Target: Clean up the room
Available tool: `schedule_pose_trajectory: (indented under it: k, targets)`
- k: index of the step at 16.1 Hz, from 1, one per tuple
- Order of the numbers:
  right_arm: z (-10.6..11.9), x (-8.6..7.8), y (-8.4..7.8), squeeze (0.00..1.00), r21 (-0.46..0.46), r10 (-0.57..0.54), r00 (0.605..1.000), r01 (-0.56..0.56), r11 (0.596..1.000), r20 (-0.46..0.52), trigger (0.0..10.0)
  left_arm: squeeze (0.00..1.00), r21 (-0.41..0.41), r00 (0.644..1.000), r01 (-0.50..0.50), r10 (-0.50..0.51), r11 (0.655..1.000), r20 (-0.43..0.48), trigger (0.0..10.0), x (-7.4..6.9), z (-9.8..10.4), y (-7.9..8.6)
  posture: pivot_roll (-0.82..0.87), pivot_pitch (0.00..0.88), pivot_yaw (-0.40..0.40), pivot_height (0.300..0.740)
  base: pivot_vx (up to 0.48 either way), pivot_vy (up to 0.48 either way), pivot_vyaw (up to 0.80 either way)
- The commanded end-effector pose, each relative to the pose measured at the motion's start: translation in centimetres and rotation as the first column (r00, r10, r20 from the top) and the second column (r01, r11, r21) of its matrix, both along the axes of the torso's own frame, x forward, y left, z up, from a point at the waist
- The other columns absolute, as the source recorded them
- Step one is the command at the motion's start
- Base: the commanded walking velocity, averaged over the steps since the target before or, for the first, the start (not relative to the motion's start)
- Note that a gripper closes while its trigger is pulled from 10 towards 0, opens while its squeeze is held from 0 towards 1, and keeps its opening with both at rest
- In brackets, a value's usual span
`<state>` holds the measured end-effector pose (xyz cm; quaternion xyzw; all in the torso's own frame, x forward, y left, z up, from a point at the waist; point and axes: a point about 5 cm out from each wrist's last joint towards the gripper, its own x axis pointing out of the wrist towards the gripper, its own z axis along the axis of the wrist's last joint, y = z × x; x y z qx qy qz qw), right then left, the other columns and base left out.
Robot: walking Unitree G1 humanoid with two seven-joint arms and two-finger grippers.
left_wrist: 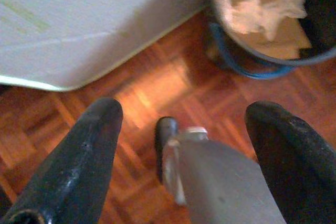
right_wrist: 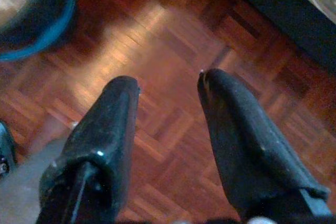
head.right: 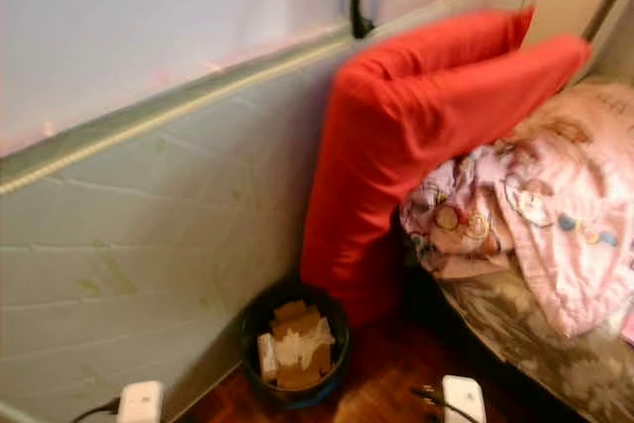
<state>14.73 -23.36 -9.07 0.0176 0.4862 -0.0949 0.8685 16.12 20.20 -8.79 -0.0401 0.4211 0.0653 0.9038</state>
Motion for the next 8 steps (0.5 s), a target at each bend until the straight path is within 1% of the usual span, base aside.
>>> schedule_pose_trajectory:
  k: [1,3,4,8]
  targets:
    - [1.58,2.72,-1.37,0.00,0.111,-0.022,0.996,0.012,0.994,0.090,10.0,0.00,0.113,0.998,0.053,-0.049,0.992,-0.037,10.0,3.25,1.77,2.95,-0.01,0.000,0.003,0.740,0.000,-0.386,0.00]
    - [1.58,2.70,-1.36,0.00,0.112,-0.031,0.995,0.020,0.994,0.097,10.0,0.00,0.113,0.998,0.056,-0.052,0.992,-0.038,10.0,3.18,1.74,2.98,-0.02,0.000,0.006,0.740,0.000,-0.384,0.00]
    - [1.58,2.68,-1.40,0.00,0.099,-0.021,0.995,0.011,0.995,0.094,10.0,0.00,0.112,0.998,0.058,-0.054,0.992,-0.039,10.0,3.16,1.73,2.97,-0.02,0.000,0.006,0.740,0.000,-0.386,0.00]
    - [1.51,2.55,-1.29,0.00,0.107,-0.006,0.996,-0.004,0.994,0.093,10.0,0.00,0.112,0.997,0.065,-0.060,0.992,-0.042,10.0,3.00,1.65,2.94,-0.02,0.000,0.007,0.740,0.000,-0.385,0.00]
